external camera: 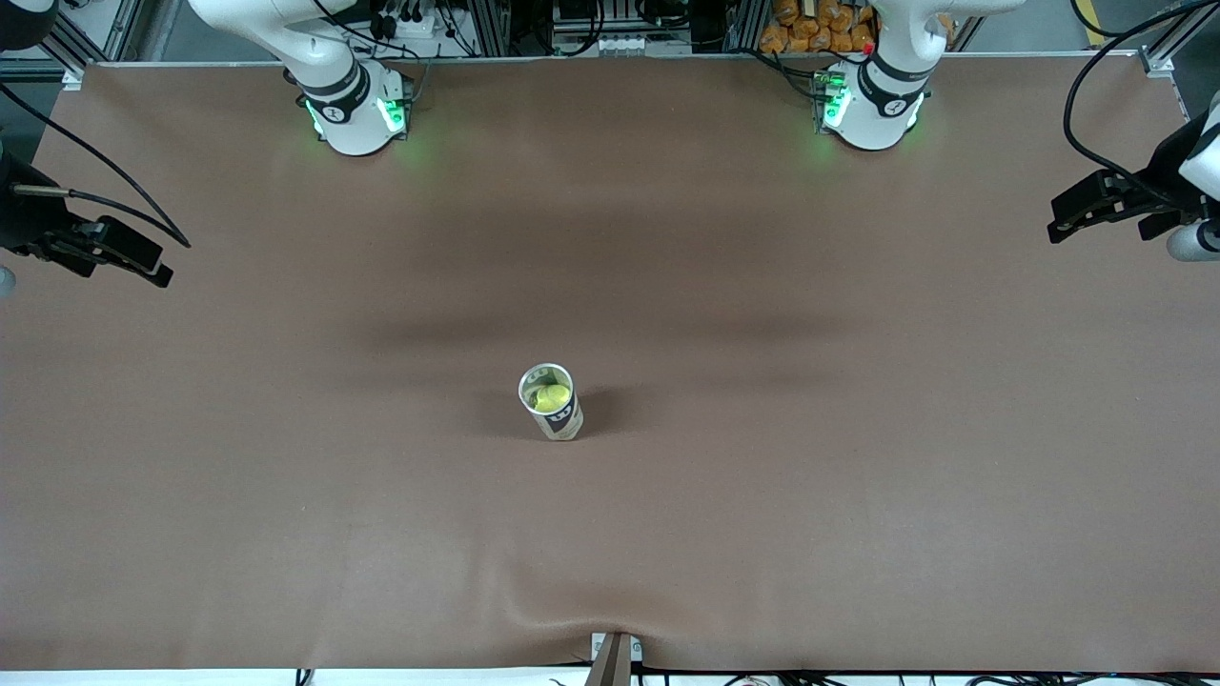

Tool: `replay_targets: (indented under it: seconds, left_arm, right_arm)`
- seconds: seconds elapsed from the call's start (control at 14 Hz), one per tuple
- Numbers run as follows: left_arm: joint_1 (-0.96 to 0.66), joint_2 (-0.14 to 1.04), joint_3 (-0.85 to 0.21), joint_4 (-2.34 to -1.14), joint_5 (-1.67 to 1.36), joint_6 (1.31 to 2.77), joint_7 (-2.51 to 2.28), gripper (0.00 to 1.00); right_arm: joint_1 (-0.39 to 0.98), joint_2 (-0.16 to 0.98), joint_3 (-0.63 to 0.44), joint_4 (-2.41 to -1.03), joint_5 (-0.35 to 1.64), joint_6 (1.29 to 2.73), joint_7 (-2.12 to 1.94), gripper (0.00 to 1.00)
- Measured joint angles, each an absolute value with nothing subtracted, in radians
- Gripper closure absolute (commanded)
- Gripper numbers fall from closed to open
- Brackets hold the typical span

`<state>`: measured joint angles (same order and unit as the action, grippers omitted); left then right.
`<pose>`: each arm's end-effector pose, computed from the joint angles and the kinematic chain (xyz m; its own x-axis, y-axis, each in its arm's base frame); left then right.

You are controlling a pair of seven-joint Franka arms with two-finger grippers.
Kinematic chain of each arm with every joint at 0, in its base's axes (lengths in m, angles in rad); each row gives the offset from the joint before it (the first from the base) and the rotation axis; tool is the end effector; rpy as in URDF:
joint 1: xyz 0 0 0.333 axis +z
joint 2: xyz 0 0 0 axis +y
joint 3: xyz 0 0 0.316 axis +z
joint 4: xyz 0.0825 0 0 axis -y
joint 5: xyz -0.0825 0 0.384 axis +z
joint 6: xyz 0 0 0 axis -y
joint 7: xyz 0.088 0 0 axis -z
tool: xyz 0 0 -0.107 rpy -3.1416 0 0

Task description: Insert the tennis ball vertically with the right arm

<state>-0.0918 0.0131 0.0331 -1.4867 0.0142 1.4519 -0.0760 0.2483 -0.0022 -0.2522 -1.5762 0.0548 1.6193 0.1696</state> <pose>0.5457 -0.0305 0.6463 0.9987 0.0191 -0.0466 0.0182 -0.9997 -0.0182 0.5589 0.0033 0.6277 0.9839 -0.1750 0.0352 -0.1726 -0.9830 -0.0621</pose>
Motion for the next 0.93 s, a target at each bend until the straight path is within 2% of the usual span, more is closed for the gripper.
replay_targets:
  seconds: [0.93]
  left_arm:
    - [-0.093,0.004,0.038,-1.487,0.014,1.452,-0.074,0.0]
  right_arm:
    - [0.245,0.004,-0.263,-1.581,0.055,1.619,0.169,0.0]
